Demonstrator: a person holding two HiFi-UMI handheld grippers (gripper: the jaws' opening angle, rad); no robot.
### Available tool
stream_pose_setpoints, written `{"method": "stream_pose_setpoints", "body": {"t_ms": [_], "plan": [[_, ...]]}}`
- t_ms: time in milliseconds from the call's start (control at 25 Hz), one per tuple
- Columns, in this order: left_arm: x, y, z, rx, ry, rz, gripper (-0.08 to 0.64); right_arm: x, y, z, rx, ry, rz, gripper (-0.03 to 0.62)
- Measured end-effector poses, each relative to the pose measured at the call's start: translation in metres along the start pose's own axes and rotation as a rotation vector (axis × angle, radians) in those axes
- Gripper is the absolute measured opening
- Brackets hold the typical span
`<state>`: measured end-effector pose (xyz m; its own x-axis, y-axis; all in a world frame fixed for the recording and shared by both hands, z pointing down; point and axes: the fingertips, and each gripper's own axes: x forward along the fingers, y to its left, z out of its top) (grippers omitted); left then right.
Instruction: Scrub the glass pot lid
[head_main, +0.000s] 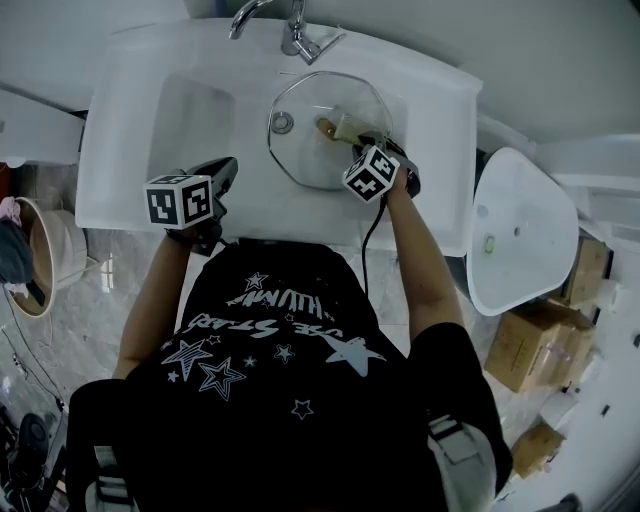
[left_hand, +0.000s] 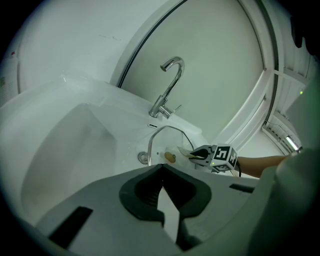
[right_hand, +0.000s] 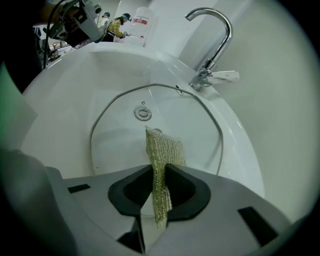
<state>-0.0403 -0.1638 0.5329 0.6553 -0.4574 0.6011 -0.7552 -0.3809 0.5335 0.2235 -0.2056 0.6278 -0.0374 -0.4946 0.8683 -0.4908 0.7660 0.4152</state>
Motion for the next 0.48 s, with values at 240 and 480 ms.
{"method": "stream_pose_setpoints", "body": {"t_ms": [240, 480], "plan": [[-0.002, 0.0, -0.003, 0.001, -0.001, -0.01, 0.008, -0.002, 0.021, -0.005, 0.09, 0.023, 0.072, 0.072], [-0.005, -0.001, -0.007, -0.002, -0.004, -0.027, 0.008, -0.005, 0.046, -0.003, 0.177, 0.044, 0.17, 0.074]]}}
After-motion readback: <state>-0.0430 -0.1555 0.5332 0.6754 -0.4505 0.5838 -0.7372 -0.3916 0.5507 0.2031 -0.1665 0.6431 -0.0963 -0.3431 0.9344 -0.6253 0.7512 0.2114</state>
